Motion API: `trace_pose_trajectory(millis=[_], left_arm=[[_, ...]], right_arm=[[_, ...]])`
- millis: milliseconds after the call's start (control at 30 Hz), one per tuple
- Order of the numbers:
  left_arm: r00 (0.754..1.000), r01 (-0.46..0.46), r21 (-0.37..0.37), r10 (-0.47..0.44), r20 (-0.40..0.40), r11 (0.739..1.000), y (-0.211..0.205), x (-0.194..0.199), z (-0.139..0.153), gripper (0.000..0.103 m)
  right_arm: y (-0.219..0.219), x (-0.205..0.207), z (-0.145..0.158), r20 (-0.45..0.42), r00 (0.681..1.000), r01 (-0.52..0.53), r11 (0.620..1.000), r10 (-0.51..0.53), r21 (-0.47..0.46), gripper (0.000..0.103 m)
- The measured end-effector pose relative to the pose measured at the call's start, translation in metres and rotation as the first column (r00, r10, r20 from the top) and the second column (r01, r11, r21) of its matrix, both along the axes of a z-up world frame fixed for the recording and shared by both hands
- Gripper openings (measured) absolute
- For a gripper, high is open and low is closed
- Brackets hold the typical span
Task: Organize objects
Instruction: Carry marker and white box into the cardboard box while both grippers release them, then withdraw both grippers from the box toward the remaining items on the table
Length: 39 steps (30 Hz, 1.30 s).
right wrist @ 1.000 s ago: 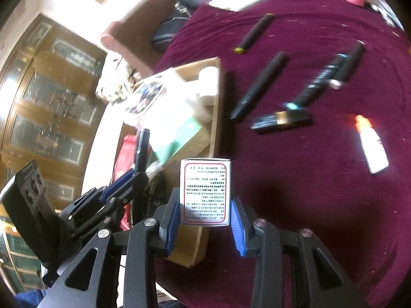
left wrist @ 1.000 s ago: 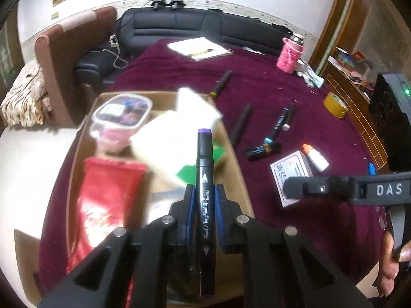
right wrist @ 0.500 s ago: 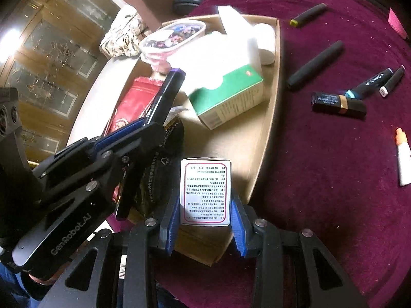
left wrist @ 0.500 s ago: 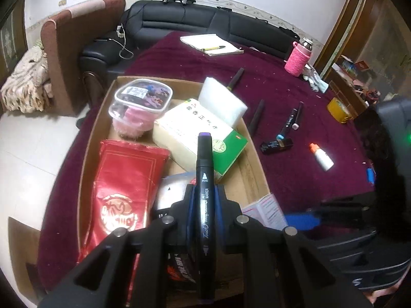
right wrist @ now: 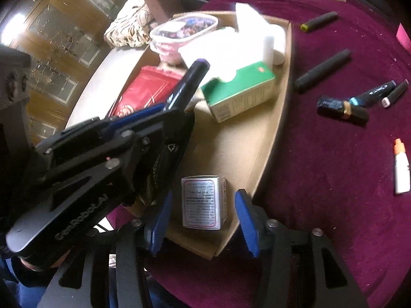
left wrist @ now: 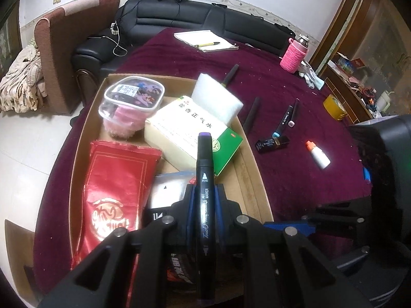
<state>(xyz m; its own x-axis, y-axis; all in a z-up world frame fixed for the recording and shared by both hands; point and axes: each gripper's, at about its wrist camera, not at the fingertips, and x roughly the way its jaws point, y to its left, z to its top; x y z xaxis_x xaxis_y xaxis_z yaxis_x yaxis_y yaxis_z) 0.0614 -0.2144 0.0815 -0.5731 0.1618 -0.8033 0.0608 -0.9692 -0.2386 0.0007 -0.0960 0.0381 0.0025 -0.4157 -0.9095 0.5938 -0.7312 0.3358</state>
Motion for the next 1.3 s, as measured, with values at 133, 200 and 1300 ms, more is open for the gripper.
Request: trace_pose_trajectory(millis=[133, 200, 1300], left_arm=[[1.000, 0.000, 0.011, 0.000, 0.002, 1.000, 0.001, 0.000, -0.001, 0.014], [1.000, -0.003, 0.010, 0.003, 0.001, 1.000, 0.002, 0.000, -0.001, 0.014], [0.984, -0.166, 0.028, 0.164, 0.064, 0.986, -0.047, -0.001, -0.004, 0.035]], right_arm=[[0.019, -0.009, 0.006, -0.015, 0.998, 0.060, 0.998, -0.060, -0.004, 0.061], [0.032, -0.015, 0.008, -0.003, 0.994, 0.107, 0.994, -0.107, -0.022, 0.061], [0.165, -0.043, 0.013, 0.073, 0.903, 0.429, 0.900, -0.423, -0.085, 0.064]])
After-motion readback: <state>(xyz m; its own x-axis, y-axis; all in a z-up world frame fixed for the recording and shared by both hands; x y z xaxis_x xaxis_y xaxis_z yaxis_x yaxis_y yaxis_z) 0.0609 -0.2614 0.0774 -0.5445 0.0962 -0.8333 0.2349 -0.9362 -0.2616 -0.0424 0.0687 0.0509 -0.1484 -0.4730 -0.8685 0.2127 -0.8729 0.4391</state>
